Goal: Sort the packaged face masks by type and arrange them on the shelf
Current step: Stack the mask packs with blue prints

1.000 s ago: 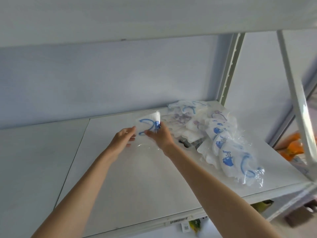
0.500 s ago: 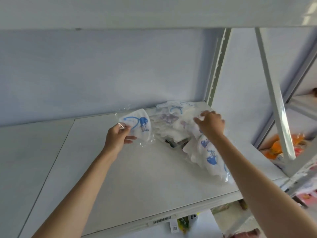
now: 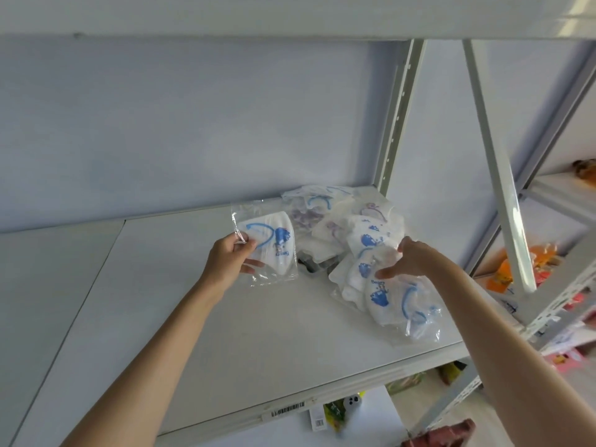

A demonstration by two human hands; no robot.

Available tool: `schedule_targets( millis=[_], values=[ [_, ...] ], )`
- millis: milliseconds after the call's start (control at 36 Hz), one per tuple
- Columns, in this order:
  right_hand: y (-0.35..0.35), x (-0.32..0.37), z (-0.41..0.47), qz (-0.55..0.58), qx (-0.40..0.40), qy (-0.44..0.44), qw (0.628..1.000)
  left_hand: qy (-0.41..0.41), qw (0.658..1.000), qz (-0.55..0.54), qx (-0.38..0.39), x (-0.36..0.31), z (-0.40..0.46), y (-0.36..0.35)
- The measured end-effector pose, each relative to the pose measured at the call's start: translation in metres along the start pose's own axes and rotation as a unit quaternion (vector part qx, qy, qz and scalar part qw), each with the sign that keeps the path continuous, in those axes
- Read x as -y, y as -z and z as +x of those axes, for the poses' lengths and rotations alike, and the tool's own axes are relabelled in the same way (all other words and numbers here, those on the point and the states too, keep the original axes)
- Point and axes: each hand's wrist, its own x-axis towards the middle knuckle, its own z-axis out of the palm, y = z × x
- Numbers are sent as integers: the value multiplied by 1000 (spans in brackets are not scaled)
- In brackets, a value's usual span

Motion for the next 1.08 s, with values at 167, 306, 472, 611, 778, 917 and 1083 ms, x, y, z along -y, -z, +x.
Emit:
schedule_targets(
  millis=[167,306,472,611,778,917,1083],
  values=[
    [-10,20,4,32,-127,25,991,2,1000,1,2,-4,-3,-4],
    [-15,54,9,94,-188,57,976,2,1000,0,-3,-5,-4,-1],
    [-8,92,14,152,-233,104,955,4,1000,5,-15,-6,-5,5],
    [-1,96,15,162,-289,171,928,22,1000,7,-20,1,-5,13],
    [17,92,7,282,-251,219,900,36,999,9,-25,4,-10,14],
    [41,103,-16,309,-162,321,880,66,996,-51,-31,-5,-11,9],
    [38,142,-33,306,-72,371,874,75,993,-93,10,-19,-13,0]
  ],
)
